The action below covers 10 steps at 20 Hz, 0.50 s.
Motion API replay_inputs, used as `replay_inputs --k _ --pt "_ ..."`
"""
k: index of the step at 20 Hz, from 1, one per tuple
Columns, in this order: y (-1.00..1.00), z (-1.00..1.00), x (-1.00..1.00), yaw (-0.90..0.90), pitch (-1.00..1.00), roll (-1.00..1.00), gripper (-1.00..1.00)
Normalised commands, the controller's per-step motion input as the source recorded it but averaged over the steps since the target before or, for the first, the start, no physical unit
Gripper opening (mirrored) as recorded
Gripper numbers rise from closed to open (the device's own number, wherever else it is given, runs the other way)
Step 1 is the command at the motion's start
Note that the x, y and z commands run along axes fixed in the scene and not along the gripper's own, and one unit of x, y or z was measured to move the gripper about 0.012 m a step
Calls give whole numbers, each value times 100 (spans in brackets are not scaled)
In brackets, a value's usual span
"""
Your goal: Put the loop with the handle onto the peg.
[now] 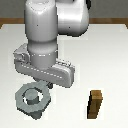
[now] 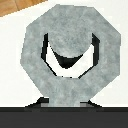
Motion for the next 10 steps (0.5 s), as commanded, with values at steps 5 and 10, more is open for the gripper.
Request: replay_inputs --k 5,10 --pt "0 -20 0 0 0 0 100" --pt "0 0 0 0 0 0 100"
